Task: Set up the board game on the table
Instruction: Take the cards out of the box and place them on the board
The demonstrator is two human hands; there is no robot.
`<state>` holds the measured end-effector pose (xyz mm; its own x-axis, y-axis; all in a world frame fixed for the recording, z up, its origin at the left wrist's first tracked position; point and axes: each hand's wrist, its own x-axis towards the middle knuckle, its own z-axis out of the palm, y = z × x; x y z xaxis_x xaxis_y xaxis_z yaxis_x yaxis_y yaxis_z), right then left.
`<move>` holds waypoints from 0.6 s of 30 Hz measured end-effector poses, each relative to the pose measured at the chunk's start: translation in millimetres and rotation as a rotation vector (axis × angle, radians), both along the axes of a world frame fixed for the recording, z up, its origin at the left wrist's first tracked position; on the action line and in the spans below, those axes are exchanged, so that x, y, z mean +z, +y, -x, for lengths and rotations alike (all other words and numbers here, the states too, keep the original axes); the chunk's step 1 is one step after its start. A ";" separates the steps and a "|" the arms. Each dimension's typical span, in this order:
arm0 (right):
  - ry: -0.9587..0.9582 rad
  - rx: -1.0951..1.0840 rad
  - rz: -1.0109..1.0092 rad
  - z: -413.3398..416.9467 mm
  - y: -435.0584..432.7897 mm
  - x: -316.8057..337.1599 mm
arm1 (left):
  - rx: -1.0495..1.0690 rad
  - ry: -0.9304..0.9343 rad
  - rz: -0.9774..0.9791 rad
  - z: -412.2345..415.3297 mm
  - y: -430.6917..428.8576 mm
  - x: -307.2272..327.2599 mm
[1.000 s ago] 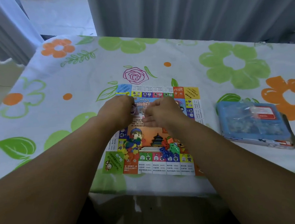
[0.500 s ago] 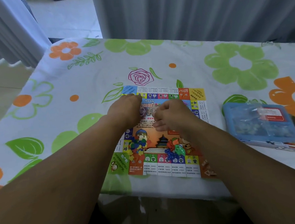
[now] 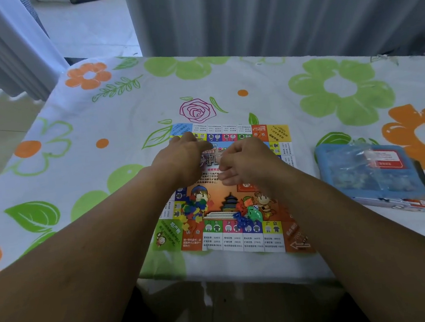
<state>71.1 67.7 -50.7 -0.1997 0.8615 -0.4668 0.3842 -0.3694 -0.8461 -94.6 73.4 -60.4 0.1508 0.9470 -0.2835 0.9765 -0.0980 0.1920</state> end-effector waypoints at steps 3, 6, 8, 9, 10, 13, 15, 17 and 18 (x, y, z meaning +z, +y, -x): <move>-0.001 0.003 -0.013 -3.0 -0.7 1.0 | -0.058 0.047 0.014 -4.0 -1.5 1.6; 0.002 -0.002 -0.011 -6.0 -1.9 2.6 | -0.068 0.056 0.004 -4.6 -1.4 0.8; 0.006 -0.001 -0.010 -7.6 -2.4 3.9 | -0.062 0.052 -0.004 -3.5 -0.7 -0.3; 0.005 0.002 -0.011 -8.3 -2.6 4.5 | -0.056 0.050 -0.004 -2.9 -0.2 -0.6; 0.005 0.004 -0.011 -8.8 -2.7 4.6 | -0.049 0.047 -0.003 -2.4 0.1 -0.4; -0.003 0.007 -0.016 -10.4 -2.8 4.6 | -0.032 0.045 -0.008 -2.3 0.3 0.9; -0.002 0.006 -0.018 -11.9 -2.9 4.4 | -0.027 0.046 -0.016 -2.9 0.1 1.3; 0.002 0.005 -0.019 -14.0 -2.7 4.4 | -0.025 0.049 -0.018 -3.7 0.0 0.9; 0.005 0.005 -0.019 -14.9 -2.5 4.2 | -0.023 0.047 -0.019 -3.9 0.2 0.7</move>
